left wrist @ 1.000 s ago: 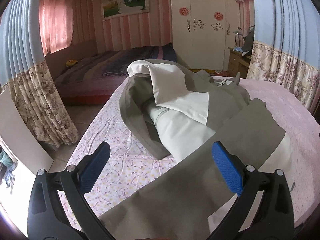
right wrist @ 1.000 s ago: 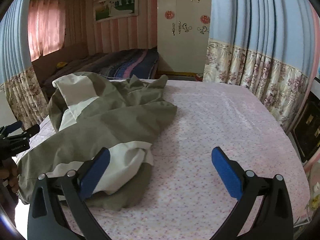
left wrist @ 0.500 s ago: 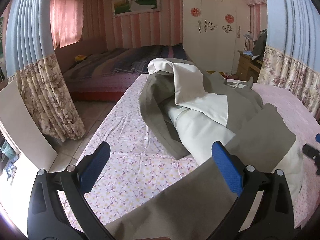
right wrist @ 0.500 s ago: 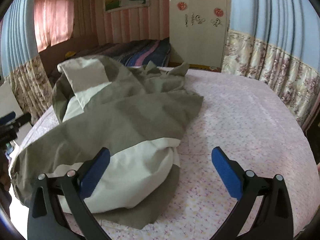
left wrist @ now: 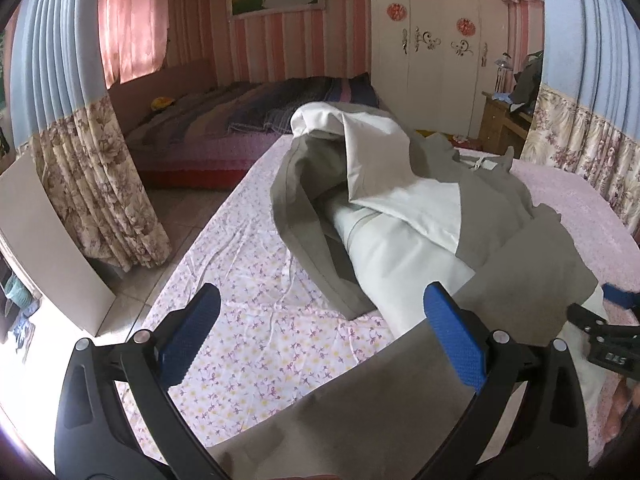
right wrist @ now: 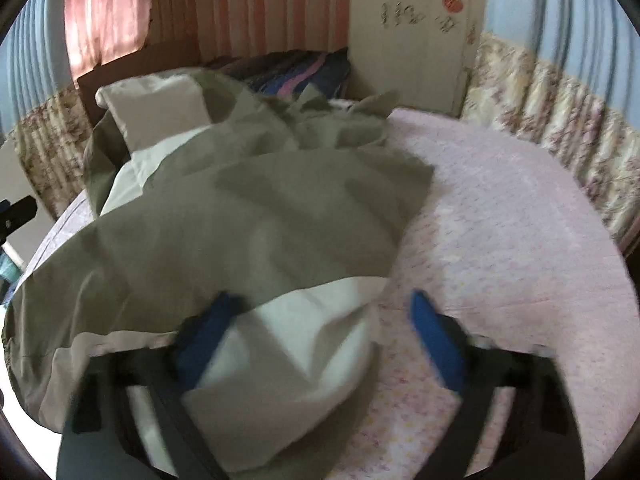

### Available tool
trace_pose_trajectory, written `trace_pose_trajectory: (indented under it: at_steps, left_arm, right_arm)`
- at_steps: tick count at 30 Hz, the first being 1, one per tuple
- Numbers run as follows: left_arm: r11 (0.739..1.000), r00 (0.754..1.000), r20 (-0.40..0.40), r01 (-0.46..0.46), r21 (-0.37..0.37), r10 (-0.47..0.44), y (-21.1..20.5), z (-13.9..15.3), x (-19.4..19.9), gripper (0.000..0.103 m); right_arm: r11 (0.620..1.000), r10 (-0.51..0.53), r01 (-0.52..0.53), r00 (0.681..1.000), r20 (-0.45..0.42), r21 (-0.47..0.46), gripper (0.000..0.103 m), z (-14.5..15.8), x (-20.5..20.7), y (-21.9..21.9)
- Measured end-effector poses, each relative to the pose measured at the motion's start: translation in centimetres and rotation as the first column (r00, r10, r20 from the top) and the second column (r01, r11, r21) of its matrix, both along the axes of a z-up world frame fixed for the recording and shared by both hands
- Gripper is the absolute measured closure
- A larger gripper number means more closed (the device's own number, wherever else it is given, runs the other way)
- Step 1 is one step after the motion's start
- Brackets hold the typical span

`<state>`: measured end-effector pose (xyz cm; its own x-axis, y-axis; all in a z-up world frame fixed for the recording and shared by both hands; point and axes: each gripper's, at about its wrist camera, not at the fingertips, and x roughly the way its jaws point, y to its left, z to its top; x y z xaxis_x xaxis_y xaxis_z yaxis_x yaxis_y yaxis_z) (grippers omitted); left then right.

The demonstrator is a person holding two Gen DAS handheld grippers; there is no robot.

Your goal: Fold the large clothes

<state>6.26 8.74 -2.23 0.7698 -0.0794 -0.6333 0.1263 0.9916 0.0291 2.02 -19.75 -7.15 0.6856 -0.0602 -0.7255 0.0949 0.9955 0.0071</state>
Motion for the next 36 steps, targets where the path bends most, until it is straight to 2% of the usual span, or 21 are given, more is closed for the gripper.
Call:
trace_pose_trajectory:
  at_steps: [1,2,3,7,11,14,17,19,25,30,32,34,36]
  left_arm:
    - [1.000,1.000,-0.003,0.001,0.000,-0.001,0.0,0.0,0.0,0.003]
    - [1.000,1.000,0.002,-0.001,0.003,0.001,-0.1,0.2,-0.1,0.003]
    - [1.000,1.000,0.007,-0.006,0.008,0.006,-0.1,0.4,-0.1,0.003]
    - [1.000,1.000,0.014,-0.016,0.013,0.016,-0.7,1.0,0.0,0.003]
    - [1.000,1.000,0.026,-0.014,0.011,0.014,-1.8,1.7,0.5,0.003]
    - [1.000,0.999,0.032,-0.011,0.016,0.011,-2.8,2.2,0.9,0.003]
    - [1.000,0.999,0.036,-0.008,0.027,0.007,-3.9,2.5,1.6,0.003]
    - [1.000,0.999,0.036,-0.012,0.023,0.011,-4.4,2.6,2.1,0.003]
    - [0.999,1.000,0.021,-0.022,0.032,0.021,-6.7,2.6,3.1,0.003]
    - [1.000,1.000,-0.015,-0.003,0.029,0.003,-9.0,1.6,3.6,0.003]
    - [1.000,0.999,-0.033,0.013,0.024,-0.012,-10.1,0.9,3.6,0.003]
    - [0.999,0.998,-0.055,0.034,0.012,-0.033,-11.4,-0.1,3.2,0.003]
    - [0.999,0.996,-0.071,0.051,0.005,-0.051,-12.3,-1.1,2.8,0.003]
  right_arm:
    - [0.999,0.030,-0.029,0.999,-0.019,0.033,0.057,-0.4,0.3,0.2]
    - [0.998,0.041,-0.040,0.999,-0.022,0.043,0.063,-0.5,0.3,0.3]
    - [0.998,0.044,-0.044,0.999,-0.013,0.040,0.077,-0.3,0.2,0.3]
    - [0.992,0.070,-0.073,0.997,0.037,0.101,0.093,1.2,0.0,-1.9]
    - [0.994,0.055,-0.063,0.994,0.089,0.091,0.097,3.0,0.0,-4.5]
    - [0.994,0.023,-0.036,0.992,0.124,0.101,0.098,4.6,0.2,-7.9]
    - [0.998,-0.013,0.002,0.988,0.156,0.071,0.099,5.6,0.4,-11.0]
    - [0.995,-0.039,0.024,0.985,0.168,0.092,0.100,6.2,1.0,-13.8]
    - [0.992,-0.118,0.125,0.964,0.237,-0.014,0.100,8.0,2.7,-20.2]
    - [0.974,-0.169,0.202,0.951,0.259,-0.105,0.101,8.9,5.5,-25.7]
    - [0.958,-0.186,0.238,0.941,0.282,-0.162,0.101,9.3,6.5,-27.3]
    - [0.925,-0.240,0.311,0.924,0.297,-0.220,0.103,9.4,7.7,-29.2]
    - [0.913,-0.284,0.345,0.921,0.268,-0.219,0.103,8.9,8.5,-31.6]
